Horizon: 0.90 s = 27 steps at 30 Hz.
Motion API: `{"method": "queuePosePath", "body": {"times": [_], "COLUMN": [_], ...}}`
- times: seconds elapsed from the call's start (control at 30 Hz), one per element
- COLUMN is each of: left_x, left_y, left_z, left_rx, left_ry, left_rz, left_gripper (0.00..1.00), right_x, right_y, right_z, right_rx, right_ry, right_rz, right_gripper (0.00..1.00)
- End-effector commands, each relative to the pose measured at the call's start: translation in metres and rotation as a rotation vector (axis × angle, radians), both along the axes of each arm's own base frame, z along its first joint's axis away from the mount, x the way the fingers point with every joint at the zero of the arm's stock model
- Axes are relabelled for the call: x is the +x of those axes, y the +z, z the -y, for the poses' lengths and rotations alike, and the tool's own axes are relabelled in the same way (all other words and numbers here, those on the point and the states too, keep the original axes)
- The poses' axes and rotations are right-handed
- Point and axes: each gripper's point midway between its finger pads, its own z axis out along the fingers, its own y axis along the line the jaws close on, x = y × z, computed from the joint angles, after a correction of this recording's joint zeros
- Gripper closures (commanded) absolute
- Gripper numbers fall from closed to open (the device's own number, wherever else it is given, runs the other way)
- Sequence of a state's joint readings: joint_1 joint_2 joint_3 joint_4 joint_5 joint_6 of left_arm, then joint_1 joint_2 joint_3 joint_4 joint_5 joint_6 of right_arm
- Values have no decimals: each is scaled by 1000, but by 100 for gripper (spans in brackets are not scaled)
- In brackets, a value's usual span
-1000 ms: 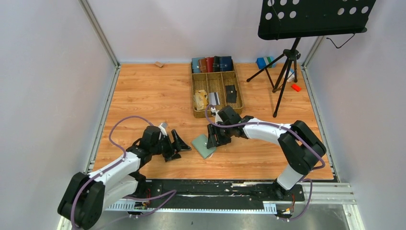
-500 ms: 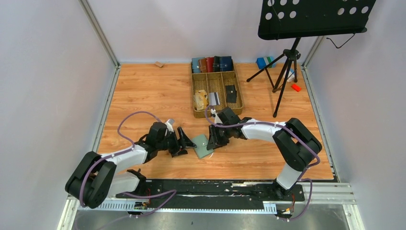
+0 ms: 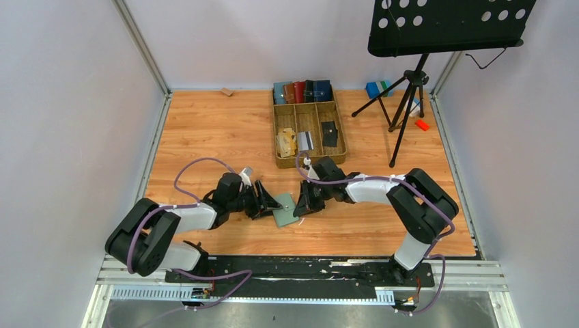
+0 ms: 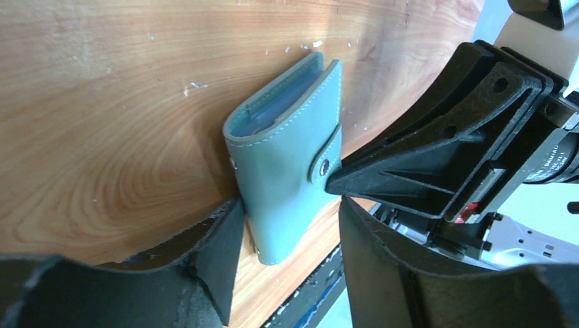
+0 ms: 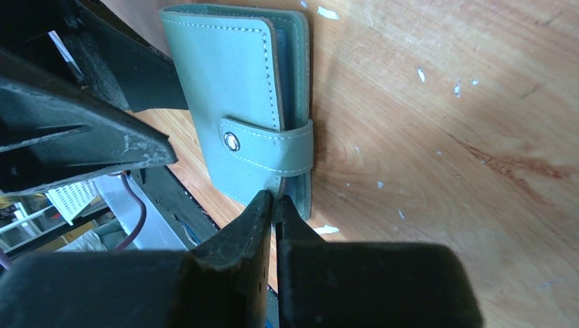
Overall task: Take the credit cards out of the card holder
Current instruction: Open the card holder at the center of the board.
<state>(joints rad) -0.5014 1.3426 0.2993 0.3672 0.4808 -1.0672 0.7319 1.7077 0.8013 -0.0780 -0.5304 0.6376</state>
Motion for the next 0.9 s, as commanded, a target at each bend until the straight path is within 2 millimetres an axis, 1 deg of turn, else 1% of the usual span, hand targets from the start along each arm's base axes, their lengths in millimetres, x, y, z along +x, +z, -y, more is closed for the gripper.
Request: {"method": "queuePosePath", "body": {"times": [0.0,0.1,0.23,0.27,0.3,0.4,0.43,0.47,0.5,0.53,0.6,0.67,0.73,0.87], "left_x": [8,9,9,9,9,7,7,6,6,6,6,6,5,4], "left_y": [16,20,21,23,23,23,22,21,21,21,22,22,22,22], "left_z": [10,11,13,14,14,14,13,12,11,10,11,12,12,12], "left_rx": [-77,-84,-88,-92,-94,-77,-63,-48,-33,-21,-15,-18,-20,-17], "left_ry": [-9,-13,-22,-28,-32,-44,-49,-54,-57,-58,-67,-74,-82,-83], "left_rz": [67,85,85,87,83,65,59,54,49,47,47,44,38,33], "left_gripper": [46,61,82,87,92,97,98,98,99,99,99,99,100,100], "right_x": [-8,-9,-7,-5,-3,6,10,14,17,17,20,20,28,29], "right_y": [-14,-16,-13,-13,-11,0,5,8,12,12,12,6,6,0], "right_z": [0,0,0,0,1,4,5,5,5,6,3,3,1,-2], "right_rx": [-5,-8,-7,-14,-22,-51,-61,-80,-101,-140,-202,-297,-353,-385], "right_ry": [-20,-19,-18,-17,-13,-16,-22,-24,-22,-14,9,18,6,15], "right_rz": [-56,-61,-44,-35,-21,40,66,95,124,137,177,202,226,213], "right_gripper": [98,99,96,92,82,53,45,40,38,36,36,37,39,48]}}
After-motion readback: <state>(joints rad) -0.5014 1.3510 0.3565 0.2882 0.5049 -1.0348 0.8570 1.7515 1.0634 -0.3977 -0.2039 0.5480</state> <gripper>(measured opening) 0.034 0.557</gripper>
